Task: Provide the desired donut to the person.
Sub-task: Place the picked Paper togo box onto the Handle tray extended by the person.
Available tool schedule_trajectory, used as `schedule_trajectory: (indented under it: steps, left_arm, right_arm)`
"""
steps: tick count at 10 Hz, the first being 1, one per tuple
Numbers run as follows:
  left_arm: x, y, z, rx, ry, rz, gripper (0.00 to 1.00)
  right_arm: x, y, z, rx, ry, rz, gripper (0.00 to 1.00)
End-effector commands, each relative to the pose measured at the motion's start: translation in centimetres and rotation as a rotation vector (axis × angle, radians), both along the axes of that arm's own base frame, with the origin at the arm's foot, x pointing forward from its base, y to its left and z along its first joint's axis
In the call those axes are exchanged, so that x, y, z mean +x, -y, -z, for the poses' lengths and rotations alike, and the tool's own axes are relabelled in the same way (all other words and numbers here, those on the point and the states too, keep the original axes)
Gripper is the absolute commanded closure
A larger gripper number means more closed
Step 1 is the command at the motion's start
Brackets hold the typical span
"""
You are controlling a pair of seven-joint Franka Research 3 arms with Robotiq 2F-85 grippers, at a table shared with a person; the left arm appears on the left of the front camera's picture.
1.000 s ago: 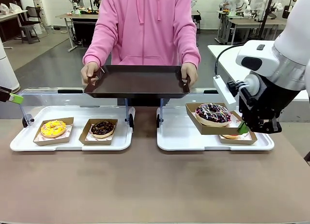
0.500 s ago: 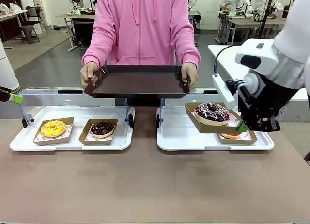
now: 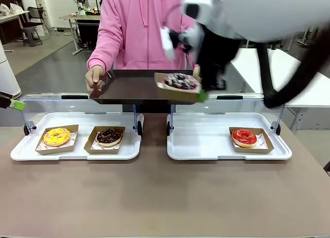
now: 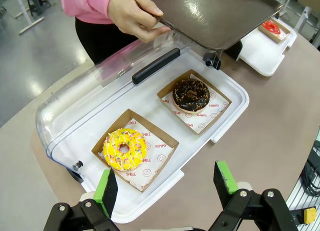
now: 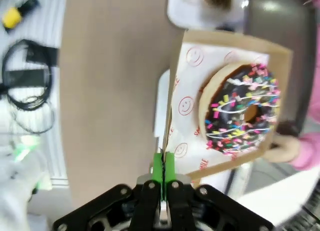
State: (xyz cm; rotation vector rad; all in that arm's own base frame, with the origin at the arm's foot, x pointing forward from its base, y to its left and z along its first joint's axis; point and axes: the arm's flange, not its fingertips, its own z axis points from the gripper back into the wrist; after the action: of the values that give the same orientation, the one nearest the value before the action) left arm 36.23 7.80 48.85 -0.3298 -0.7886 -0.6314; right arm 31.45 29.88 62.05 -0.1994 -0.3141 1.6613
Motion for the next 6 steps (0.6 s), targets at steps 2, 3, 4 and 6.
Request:
schedule_trajectory:
  steps: [2, 3, 4, 6]
  left_arm:
    - [0.1, -0.1, 0.1, -0.015, 0.003, 0.005, 0.0]
    - [0.1, -0.1, 0.1, -0.015, 0.003, 0.005, 0.0]
    - [0.1, -0.1, 0.1, -0.015, 0.003, 0.005, 0.0]
    - [0.1, -0.1, 0.1, -0.015, 0.003, 0.005, 0.0]
  right_arm:
    - [5.4, -4.3, -0.5, -0.086, 0.016, 0.111, 0.98]
    - [7.7, -5.0, -0.2, -0.122, -0.002, 0.1, 0.98]
    - [9.5, -5.1, 0.1, -0.146, -0.005, 0.099, 0.98]
    - [12.6, -3.8, 0.8, -0.151, -0.017, 0.121, 0.98]
